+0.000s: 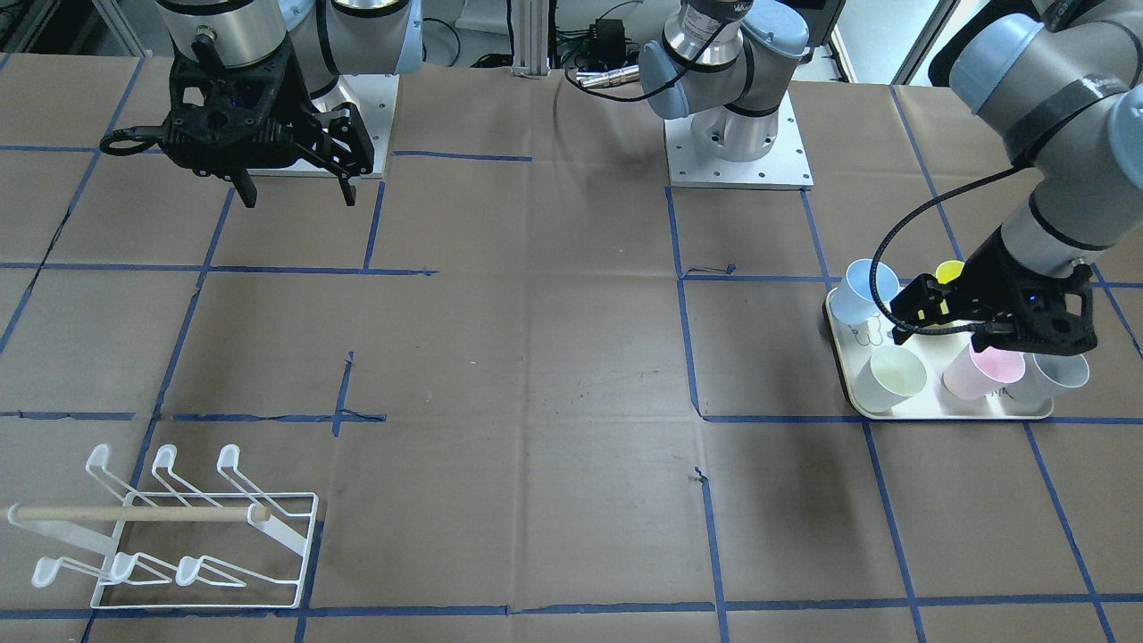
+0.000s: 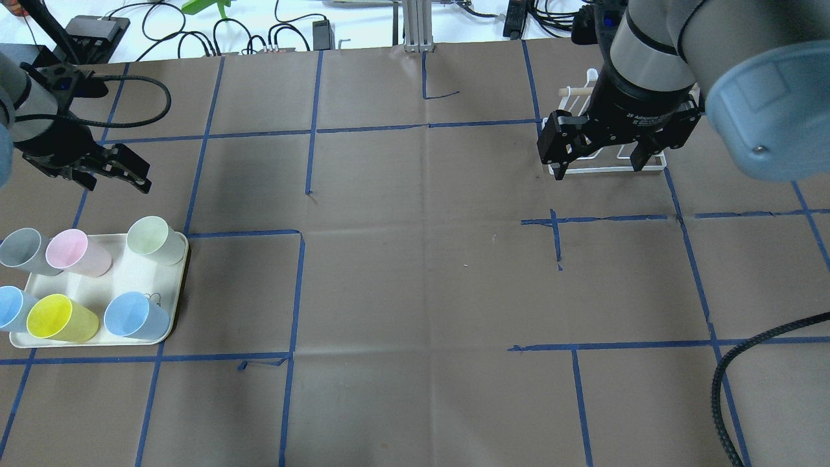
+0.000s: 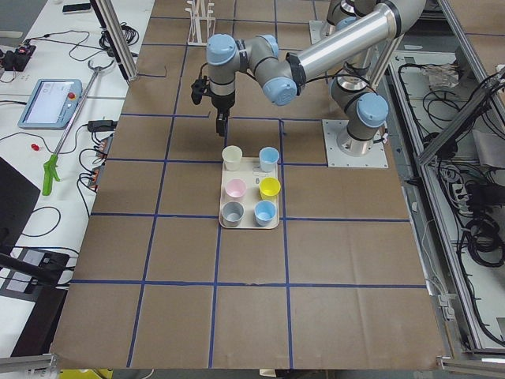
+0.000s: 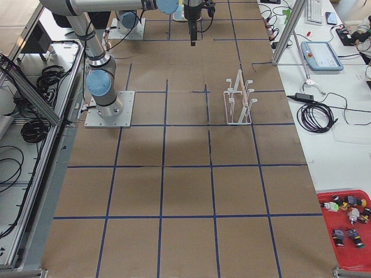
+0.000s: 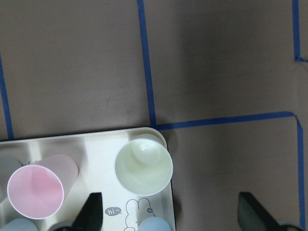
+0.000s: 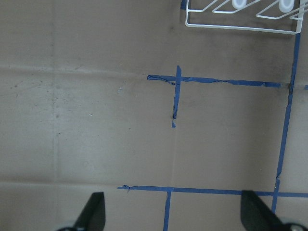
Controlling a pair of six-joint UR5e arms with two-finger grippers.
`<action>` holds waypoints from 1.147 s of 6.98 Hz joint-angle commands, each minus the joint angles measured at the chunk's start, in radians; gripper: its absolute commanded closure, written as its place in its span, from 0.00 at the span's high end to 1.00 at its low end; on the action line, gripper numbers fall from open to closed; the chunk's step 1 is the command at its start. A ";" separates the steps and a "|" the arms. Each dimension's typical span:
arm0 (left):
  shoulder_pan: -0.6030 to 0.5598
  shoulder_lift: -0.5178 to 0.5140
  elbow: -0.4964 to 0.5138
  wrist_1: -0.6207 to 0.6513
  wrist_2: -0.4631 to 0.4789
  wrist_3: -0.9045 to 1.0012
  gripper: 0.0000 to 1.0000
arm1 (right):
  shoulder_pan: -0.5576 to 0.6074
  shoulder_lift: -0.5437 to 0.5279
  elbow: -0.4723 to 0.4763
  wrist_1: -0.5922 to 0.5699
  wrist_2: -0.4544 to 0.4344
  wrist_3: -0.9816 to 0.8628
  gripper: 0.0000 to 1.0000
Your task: Transfer IKEA cup to right arm and place on rack
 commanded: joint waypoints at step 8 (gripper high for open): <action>0.017 -0.120 -0.186 0.206 0.025 -0.031 0.97 | 0.000 0.000 0.000 0.000 0.002 0.000 1.00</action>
